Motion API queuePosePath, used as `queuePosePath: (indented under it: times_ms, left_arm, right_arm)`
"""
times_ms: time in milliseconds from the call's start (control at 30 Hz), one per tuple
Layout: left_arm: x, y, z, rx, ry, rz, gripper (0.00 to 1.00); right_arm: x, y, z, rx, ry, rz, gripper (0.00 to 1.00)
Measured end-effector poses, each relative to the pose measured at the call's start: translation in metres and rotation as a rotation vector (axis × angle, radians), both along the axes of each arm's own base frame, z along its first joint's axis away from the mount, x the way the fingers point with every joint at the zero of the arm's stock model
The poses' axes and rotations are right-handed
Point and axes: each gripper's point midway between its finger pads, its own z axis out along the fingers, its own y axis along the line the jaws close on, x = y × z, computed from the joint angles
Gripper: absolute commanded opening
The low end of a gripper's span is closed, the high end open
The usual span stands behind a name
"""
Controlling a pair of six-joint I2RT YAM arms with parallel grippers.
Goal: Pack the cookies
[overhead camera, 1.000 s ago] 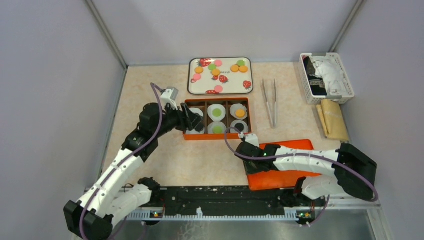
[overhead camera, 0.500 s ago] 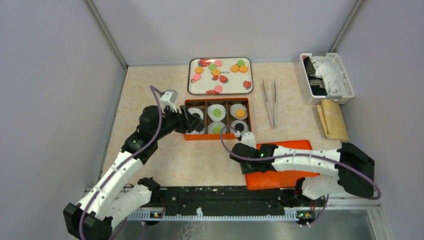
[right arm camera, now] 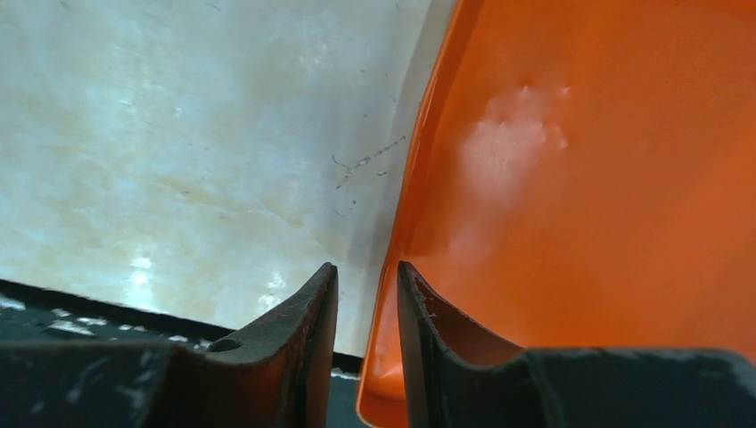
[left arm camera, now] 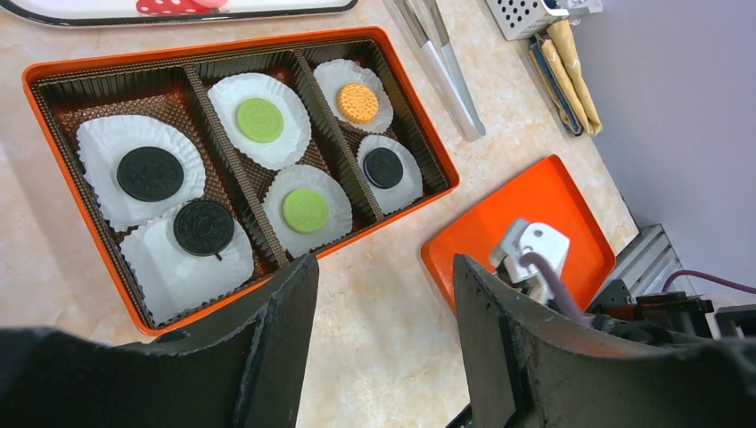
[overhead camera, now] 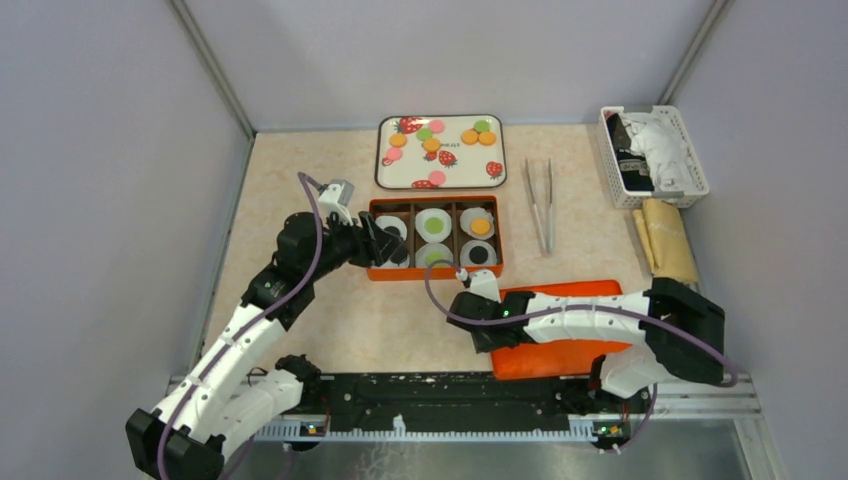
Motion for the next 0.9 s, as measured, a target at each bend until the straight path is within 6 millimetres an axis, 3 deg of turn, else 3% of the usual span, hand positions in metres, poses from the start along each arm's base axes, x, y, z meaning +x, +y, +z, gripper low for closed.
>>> queuePosePath:
  times_ms: [200,333,533,667,767,900]
  left_arm:
    - [0.000,0.001,-0.003,0.005,0.007,0.004,0.64]
    - [0.000,0.003,-0.008,0.014,0.015,0.014,0.64]
    - [0.000,0.004,-0.018,0.027,0.033,0.020,0.64]
    - [-0.002,0.005,-0.027,0.036,0.052,0.019,0.63]
    - [-0.002,0.004,-0.030,0.037,0.060,0.013,0.63]
    - [-0.002,0.000,-0.031,0.028,0.064,-0.006,0.64]
  right_arm:
    - [-0.004,-0.002,-0.017,-0.018,0.026,0.000,0.19]
    - [-0.003,-0.002,-0.018,-0.017,0.020,-0.003,0.00]
    - [-0.003,-0.001,-0.018,-0.008,0.011,-0.028,0.00]
    - [-0.015,-0.008,-0.016,-0.055,0.006,0.004,0.00]
    - [-0.028,-0.014,-0.006,-0.107,0.008,0.049,0.00]
    - [-0.036,0.001,0.036,-0.043,-0.019,0.091,0.00]
